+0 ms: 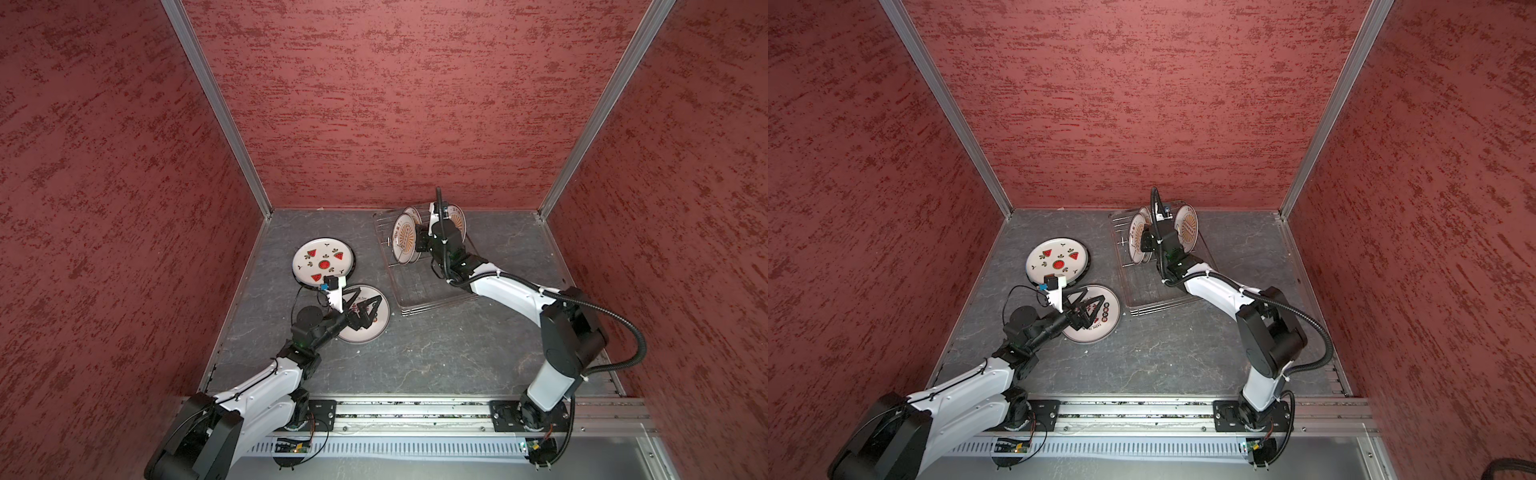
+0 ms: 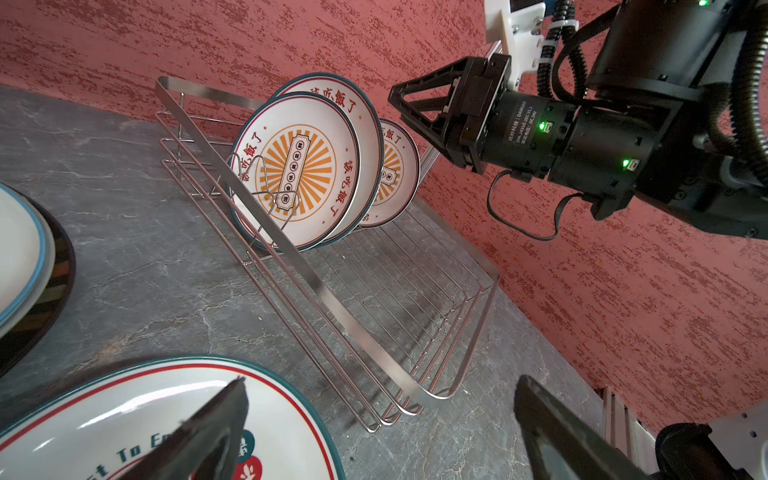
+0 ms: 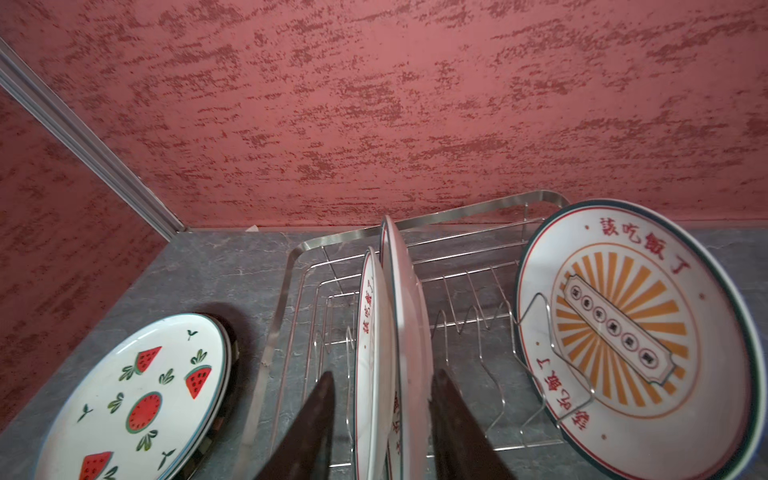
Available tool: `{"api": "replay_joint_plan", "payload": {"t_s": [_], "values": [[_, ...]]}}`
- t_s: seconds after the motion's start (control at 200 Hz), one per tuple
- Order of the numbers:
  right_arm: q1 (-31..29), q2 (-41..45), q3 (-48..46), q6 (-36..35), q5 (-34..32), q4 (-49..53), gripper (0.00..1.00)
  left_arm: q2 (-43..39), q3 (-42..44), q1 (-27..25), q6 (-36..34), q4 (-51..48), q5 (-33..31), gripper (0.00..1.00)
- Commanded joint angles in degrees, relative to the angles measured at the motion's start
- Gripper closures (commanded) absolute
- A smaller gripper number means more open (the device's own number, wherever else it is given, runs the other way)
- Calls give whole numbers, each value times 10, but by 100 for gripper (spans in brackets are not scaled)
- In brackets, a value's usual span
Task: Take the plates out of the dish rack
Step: 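Insert the right gripper between the rack plates toward the sunburst-print plate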
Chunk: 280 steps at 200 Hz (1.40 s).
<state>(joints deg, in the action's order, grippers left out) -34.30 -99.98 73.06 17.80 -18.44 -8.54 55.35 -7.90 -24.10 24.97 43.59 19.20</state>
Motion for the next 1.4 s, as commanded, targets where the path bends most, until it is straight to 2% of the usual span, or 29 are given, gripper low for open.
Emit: {"api": "replay_joint_plan", "payload": {"t_s": [0.0,0.145,0.346,0.451,0.581,0.757,0.882,1.047,1.398], "values": [[5,-24,39,-11,-29,59,68,0,3,0,-10,9,8,0],[6,-46,65,-13,-16,83,69,10,3,-2,-6,22,19,1],[6,-85,109,-11,-52,120,73,4,4,-2,-2,18,16,1],[6,-97,112,-3,-51,114,76,-8,6,-2,-4,7,14,1],[4,-107,110,9,-69,109,77,-20,14,-3,-6,3,-18,1],[0,-113,105,11,-99,100,79,-39,18,-3,-2,-3,-9,0],[-5,-121,104,9,-111,86,87,-46,18,-4,-1,-7,-10,1],[-11,-129,103,4,-127,72,89,-46,17,-4,1,-9,-13,1],[-45,-123,113,-18,-214,69,95,-56,19,-4,11,-15,-7,1]]}}
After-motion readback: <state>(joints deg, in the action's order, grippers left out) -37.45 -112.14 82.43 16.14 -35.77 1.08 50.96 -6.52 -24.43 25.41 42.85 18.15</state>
